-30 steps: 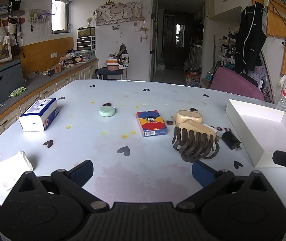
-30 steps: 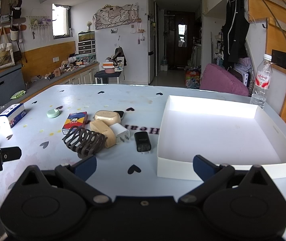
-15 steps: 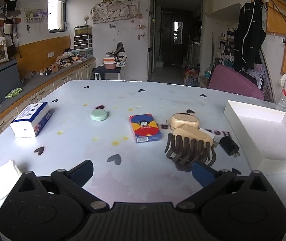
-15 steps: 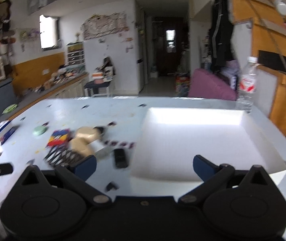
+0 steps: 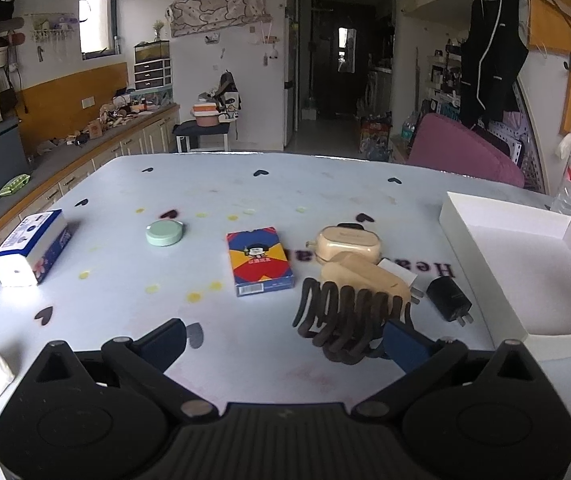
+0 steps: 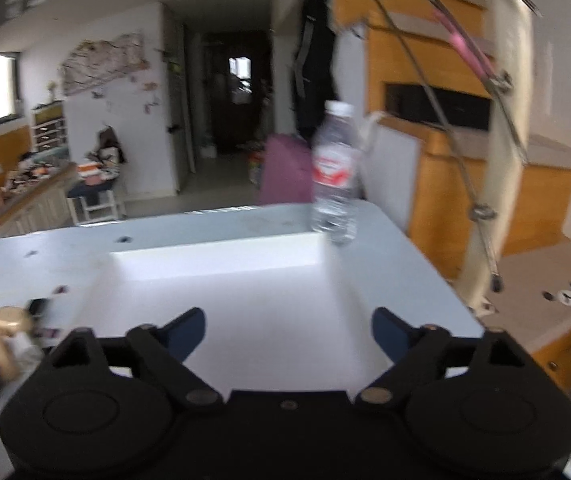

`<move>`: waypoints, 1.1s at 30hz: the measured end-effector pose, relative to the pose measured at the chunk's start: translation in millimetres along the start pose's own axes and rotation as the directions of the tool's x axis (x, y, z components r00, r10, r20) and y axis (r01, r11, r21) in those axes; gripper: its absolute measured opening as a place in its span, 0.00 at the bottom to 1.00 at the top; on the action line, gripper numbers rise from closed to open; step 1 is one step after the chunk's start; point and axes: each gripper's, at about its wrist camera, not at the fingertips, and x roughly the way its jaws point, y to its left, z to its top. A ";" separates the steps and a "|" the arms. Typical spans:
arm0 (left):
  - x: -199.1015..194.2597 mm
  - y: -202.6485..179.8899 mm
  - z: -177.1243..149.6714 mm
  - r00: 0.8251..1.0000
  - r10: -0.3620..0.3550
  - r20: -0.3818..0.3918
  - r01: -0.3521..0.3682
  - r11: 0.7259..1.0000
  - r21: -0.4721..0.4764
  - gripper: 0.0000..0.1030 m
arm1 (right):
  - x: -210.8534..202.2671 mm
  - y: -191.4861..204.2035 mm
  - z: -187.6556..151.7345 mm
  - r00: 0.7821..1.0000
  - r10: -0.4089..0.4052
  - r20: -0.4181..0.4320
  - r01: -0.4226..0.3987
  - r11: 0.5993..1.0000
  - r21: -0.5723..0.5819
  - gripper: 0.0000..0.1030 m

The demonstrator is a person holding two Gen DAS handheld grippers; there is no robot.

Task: Organize rigid objects
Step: 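Move the left gripper toward the brown claw clip while the right gripper grasps the tray divider, then lower the left gripper onto the brown claw clip and close it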

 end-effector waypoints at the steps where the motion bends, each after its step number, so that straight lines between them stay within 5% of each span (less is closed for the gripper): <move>1: 2.0 -2.0 0.3 1.000 0.001 -0.004 -0.001 1.000 0.003 1.00 | 7.7 -9.4 1.0 1.000 -0.015 -0.017 0.015 1.000 0.002 0.82; 6: 15.2 -11.5 -3.5 0.999 -0.006 -0.036 0.007 0.999 0.034 1.00 | 46.8 -41.9 1.5 0.990 -0.002 -0.144 0.010 0.999 0.051 0.58; 13: 27.1 -13.7 -0.2 0.998 0.000 -0.056 0.002 1.000 0.030 1.00 | 99.3 -52.5 -0.4 0.943 0.009 -0.333 0.005 0.999 0.041 0.25; 17: 32.6 -13.7 1.1 0.998 -0.011 -0.059 0.012 1.000 0.026 1.00 | 112.7 -54.9 -4.8 0.916 0.012 -0.401 0.001 0.999 0.032 0.15; 33: 55.4 -16.0 5.8 0.994 -0.099 -0.045 0.102 0.993 0.061 0.92 | 124.8 -53.6 -7.9 0.898 0.003 -0.440 -0.011 1.000 -0.017 0.09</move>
